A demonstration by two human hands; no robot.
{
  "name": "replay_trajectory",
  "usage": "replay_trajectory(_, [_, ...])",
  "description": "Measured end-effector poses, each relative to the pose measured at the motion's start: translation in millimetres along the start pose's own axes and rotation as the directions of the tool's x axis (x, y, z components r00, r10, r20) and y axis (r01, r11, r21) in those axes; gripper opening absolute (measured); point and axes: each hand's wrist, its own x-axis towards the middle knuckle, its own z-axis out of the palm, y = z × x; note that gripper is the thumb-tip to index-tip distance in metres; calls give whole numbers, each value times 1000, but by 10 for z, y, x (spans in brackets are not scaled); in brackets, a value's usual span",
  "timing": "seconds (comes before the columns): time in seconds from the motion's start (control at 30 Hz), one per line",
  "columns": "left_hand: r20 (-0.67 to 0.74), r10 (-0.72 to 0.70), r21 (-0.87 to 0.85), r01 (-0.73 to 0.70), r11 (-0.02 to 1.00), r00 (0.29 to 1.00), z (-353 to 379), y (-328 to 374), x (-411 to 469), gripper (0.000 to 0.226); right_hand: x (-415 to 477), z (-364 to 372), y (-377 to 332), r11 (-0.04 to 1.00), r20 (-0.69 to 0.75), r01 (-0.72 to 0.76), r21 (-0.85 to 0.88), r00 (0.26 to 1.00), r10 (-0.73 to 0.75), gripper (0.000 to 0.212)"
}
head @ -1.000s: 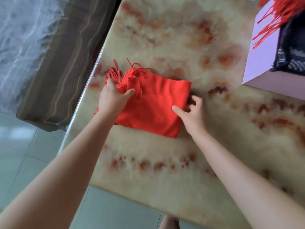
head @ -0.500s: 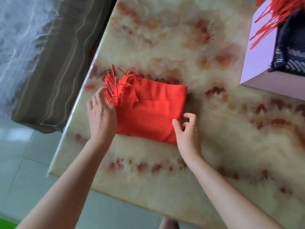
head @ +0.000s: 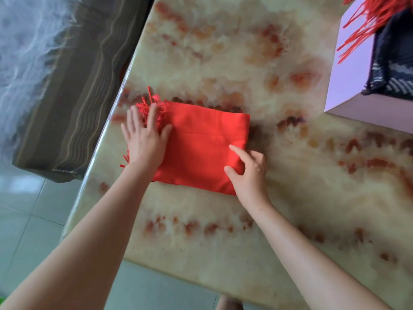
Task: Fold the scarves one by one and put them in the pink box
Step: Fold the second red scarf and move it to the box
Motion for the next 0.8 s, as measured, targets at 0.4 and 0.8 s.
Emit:
replay_trajectory(0.4, [369, -162, -409, 317, 856, 915, -371, -75, -278, 75, 239, -175, -124, 937, 253, -192, 292, 960, 118, 56])
replay_trajectory(0.8, [677, 178, -709, 569, 416, 714, -589, 179, -690, 47, 184, -869, 38, 871, 517, -280, 404, 855, 36, 71])
